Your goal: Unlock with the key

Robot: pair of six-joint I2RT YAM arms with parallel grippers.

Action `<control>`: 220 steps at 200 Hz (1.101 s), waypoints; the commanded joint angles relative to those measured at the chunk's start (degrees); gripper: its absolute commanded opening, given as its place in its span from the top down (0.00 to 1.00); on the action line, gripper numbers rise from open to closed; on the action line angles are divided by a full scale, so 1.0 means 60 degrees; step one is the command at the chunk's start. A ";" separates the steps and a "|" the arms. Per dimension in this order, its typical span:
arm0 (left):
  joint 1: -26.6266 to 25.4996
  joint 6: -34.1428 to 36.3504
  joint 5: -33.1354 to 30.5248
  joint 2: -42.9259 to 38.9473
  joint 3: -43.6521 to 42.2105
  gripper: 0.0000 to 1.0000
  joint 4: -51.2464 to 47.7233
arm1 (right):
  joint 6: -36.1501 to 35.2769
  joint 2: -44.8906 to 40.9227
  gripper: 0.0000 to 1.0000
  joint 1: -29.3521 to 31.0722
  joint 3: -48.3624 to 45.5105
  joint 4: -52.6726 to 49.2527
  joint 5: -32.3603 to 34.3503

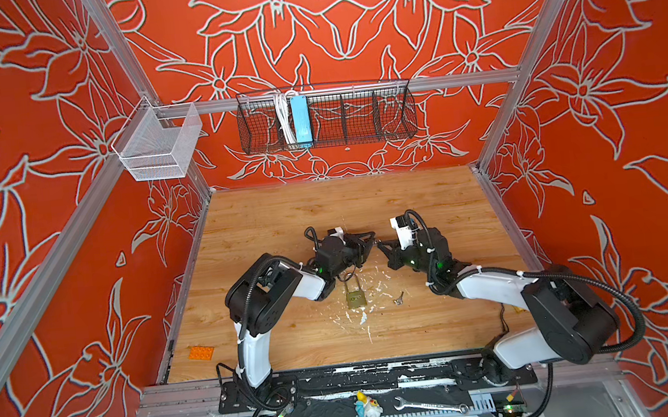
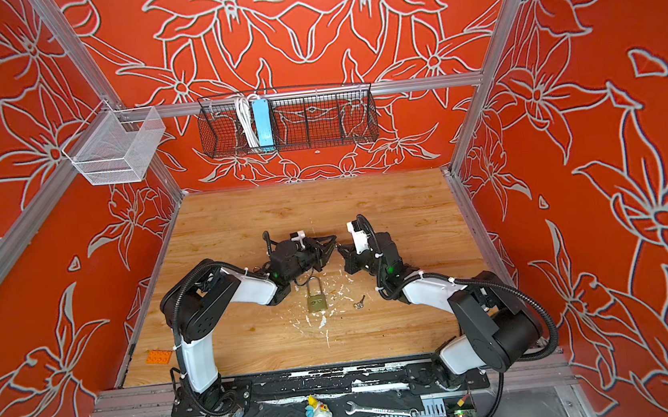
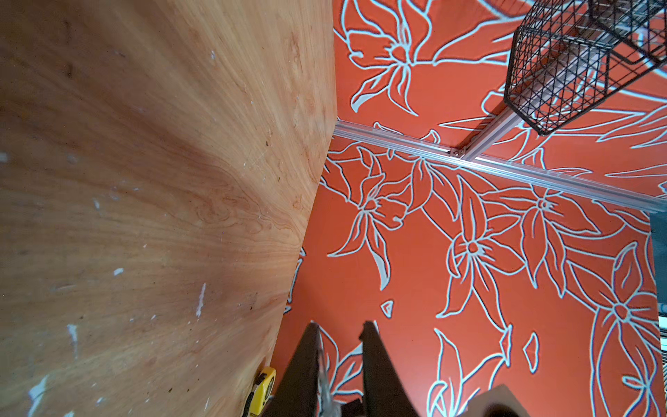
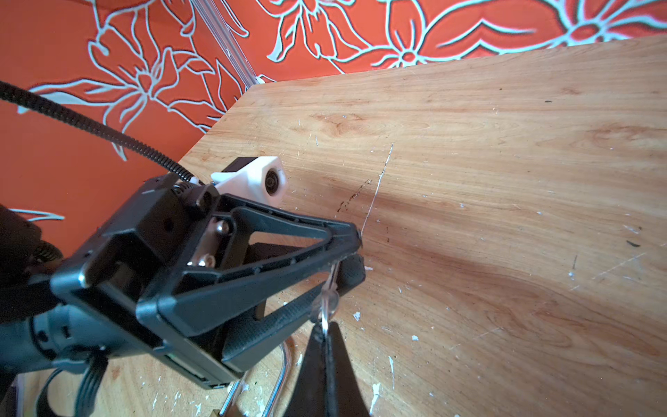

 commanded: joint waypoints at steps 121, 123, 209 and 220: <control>0.1561 0.5903 0.0769 -0.1996 -0.0522 1.00 -0.2622 | 0.0095 -0.0595 0.10 0.0014 -0.0393 0.0081 0.0965; 0.1569 0.6229 0.0738 -0.2142 -0.0545 1.00 -0.2868 | 0.0093 -0.0639 0.10 0.0016 -0.0414 0.0099 0.1002; 0.0886 1.3035 0.1061 -0.5440 -0.3150 1.00 -0.3077 | 0.0751 0.0027 0.05 0.0008 -0.1095 0.3896 -0.2240; 0.0816 1.3150 0.1525 -0.5594 -0.3359 1.00 -0.2499 | 0.0878 0.0240 0.07 0.0016 -0.0977 0.4217 -0.2869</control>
